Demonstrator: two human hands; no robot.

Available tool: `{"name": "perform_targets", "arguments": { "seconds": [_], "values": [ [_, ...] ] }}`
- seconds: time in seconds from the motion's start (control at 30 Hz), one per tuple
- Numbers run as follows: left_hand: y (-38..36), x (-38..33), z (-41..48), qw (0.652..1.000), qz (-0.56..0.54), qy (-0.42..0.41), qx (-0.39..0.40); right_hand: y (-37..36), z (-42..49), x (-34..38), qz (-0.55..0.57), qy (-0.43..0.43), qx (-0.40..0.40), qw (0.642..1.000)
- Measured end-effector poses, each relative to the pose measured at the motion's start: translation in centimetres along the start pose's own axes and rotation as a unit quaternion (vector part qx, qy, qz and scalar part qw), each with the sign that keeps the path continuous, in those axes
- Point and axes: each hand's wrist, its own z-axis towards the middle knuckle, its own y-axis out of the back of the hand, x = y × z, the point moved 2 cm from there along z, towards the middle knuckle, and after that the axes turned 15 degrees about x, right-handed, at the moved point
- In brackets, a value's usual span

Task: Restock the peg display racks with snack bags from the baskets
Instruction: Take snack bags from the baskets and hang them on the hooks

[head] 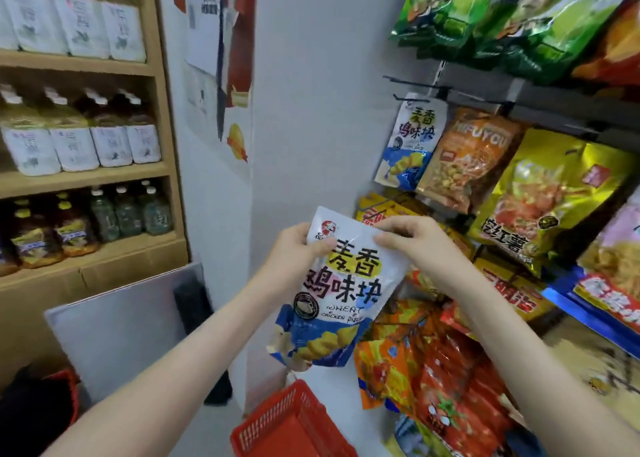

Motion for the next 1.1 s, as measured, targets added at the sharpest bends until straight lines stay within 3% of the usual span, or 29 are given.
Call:
{"name": "perform_targets", "arguments": {
  "seconds": [0.23,0.43,0.8,0.97,1.1],
  "values": [
    [2.8,-2.4,11.9,0.996,0.006,-0.045,0.075,4.0,7.3,0.2,-0.035,-0.040,-0.130,0.990],
    [1.6,-3.3,18.1,0.993,-0.020,-0.057,0.098,7.7,10.0,-0.9,-0.061,-0.095,-0.194,0.974],
    [-0.2,-9.0,25.0,0.981,-0.075,-0.178,-0.026,14.8,16.9,0.8,-0.104,-0.048,-0.292,0.950],
    [0.8,-10.5,29.1,0.954,0.112,-0.234,-0.152,17.1,22.0,0.6,-0.071,-0.042,-0.325,0.942],
    [1.4,-9.3,32.8,0.903,0.330,-0.246,-0.121,18.0,25.5,-0.6,-0.039,-0.046,-0.350,0.935]
  ]
}}
